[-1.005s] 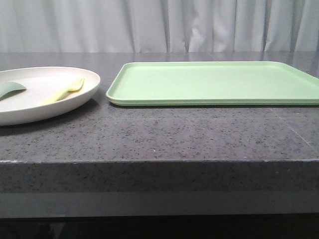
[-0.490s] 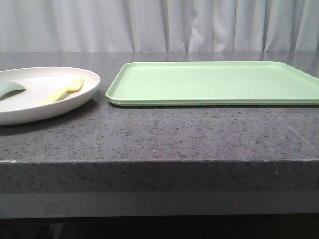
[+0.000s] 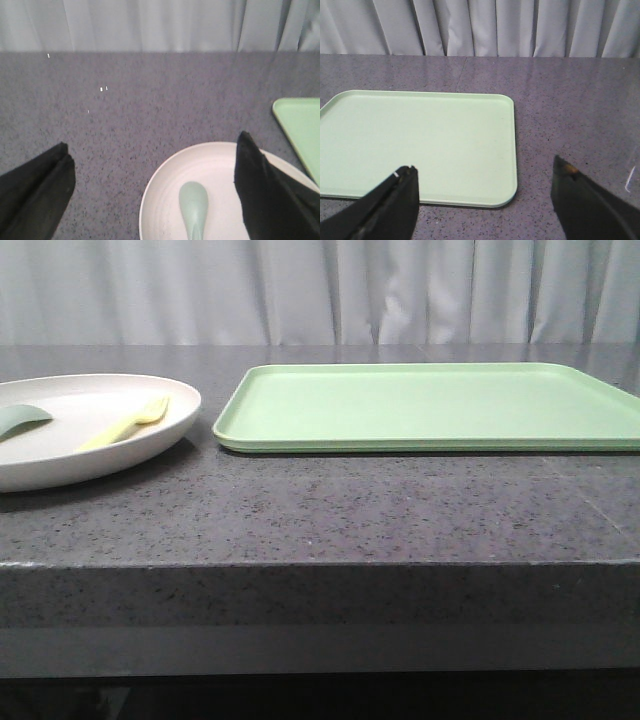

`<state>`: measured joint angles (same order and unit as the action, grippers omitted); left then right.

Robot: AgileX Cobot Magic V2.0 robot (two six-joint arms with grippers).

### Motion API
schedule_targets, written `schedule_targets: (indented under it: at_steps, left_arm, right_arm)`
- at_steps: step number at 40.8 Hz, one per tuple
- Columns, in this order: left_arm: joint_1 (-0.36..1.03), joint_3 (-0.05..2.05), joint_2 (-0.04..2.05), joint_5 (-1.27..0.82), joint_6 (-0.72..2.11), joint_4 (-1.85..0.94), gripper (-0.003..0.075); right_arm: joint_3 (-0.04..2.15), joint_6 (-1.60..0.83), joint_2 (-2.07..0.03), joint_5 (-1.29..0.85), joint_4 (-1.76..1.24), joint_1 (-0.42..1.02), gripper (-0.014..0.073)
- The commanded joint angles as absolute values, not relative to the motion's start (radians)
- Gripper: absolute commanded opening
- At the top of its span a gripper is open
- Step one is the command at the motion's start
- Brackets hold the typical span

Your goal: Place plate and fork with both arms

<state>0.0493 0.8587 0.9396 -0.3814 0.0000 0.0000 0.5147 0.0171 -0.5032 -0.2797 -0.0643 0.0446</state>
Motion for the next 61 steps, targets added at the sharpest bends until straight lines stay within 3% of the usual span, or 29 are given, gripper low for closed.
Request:
schedule_targets:
  at_steps: [1, 18, 32, 44, 56, 61]
  left_arm:
    - [0.049, 1.0, 1.028, -0.474, -0.008, 0.013, 0.062]
    - [-0.017, 1.272, 1.362, -0.973, -0.064, 0.046, 0.062]
    - [-0.014, 1.277, 1.553, -0.998, -0.062, 0.009, 0.062]
    - [-0.014, 1.277, 1.573, -0.964, -0.062, 0.007, 0.0616]
    - [-0.014, 1.277, 1.575, -0.922, -0.06, -0.006, 0.0437]
    - [-0.014, 1.277, 1.585, -0.922, -0.06, -0.008, 0.0398]
  right_arm:
    - [0.553, 0.009, -0.514, -0.193, -0.057, 0.045, 0.0572]
    - [0.553, 0.009, -0.514, -0.193, -0.057, 0.045, 0.0572]
    - [0.553, 0.009, -0.514, -0.193, -0.057, 0.045, 0.0572]
    - [0.553, 0.009, -0.514, -0.193, -0.057, 0.045, 0.0572]
    - [0.553, 0.009, -0.514, -0.193, -0.057, 0.045, 0.0572]
    - [0.553, 0.009, -0.514, -0.193, -0.057, 0.045, 0.0572]
